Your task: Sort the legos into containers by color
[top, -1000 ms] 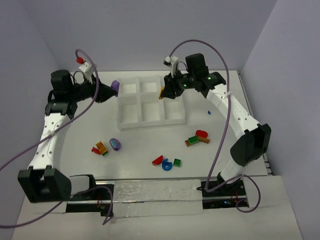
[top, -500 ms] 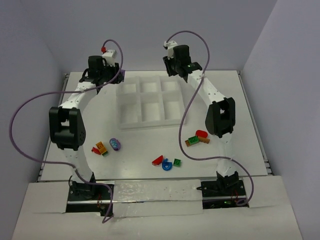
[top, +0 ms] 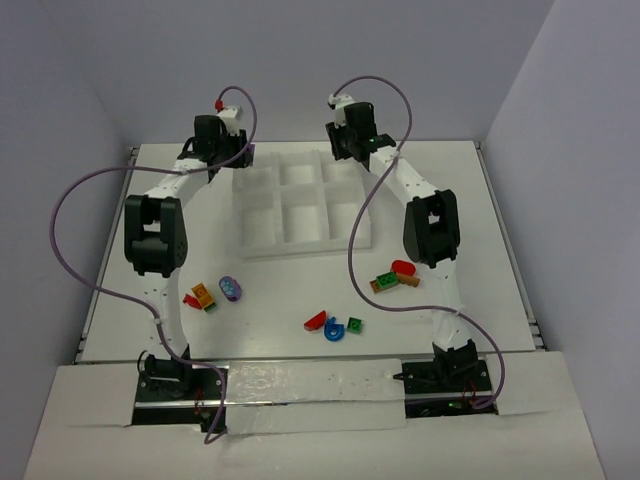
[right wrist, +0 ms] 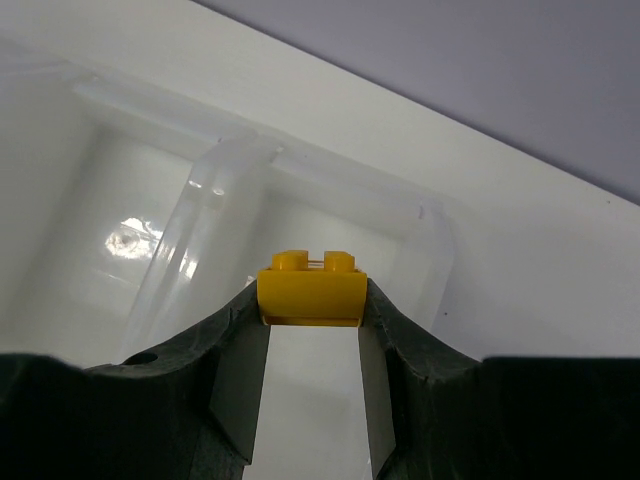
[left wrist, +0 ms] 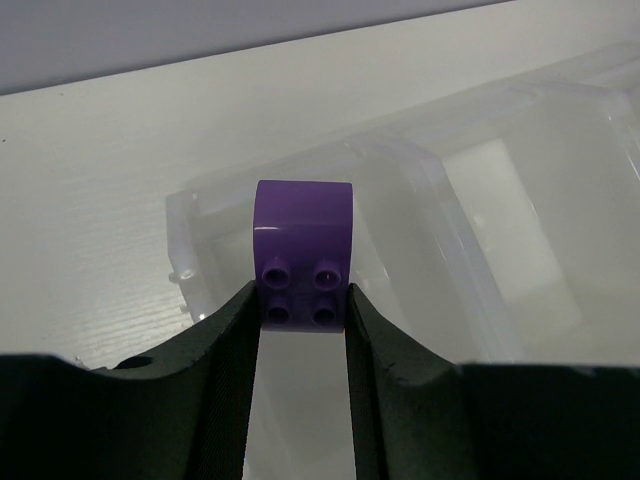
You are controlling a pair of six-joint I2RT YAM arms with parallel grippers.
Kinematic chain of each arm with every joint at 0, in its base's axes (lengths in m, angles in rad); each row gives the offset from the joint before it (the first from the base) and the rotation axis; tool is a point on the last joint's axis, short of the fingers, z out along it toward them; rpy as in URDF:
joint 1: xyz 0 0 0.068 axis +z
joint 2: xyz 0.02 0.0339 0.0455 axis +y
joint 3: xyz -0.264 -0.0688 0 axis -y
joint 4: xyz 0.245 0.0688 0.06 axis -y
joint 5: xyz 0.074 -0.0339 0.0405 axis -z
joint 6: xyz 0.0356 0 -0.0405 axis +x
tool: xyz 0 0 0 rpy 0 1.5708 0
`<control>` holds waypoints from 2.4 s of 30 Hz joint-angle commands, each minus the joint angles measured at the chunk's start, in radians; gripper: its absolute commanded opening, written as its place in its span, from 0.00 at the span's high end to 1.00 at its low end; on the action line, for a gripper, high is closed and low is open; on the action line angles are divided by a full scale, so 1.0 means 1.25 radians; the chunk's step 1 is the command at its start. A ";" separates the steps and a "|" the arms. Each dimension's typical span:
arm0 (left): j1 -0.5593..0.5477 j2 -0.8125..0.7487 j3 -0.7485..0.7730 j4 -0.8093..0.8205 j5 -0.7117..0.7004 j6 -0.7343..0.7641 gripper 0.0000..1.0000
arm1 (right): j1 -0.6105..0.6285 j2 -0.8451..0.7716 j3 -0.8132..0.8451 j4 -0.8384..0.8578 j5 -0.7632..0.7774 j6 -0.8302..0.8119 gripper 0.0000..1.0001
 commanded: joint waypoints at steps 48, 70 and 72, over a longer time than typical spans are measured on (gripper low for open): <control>0.040 -0.535 -0.245 -0.484 0.489 0.624 0.22 | 0.026 -0.214 -0.053 -0.009 -0.007 0.054 0.00; -0.088 -0.690 -0.705 -0.747 0.242 1.394 0.24 | -0.069 -0.643 -0.511 -0.151 -0.200 0.050 0.00; -0.089 -0.679 -0.705 -0.736 0.236 1.407 0.24 | -0.070 -0.648 -0.516 -0.155 -0.206 0.055 0.00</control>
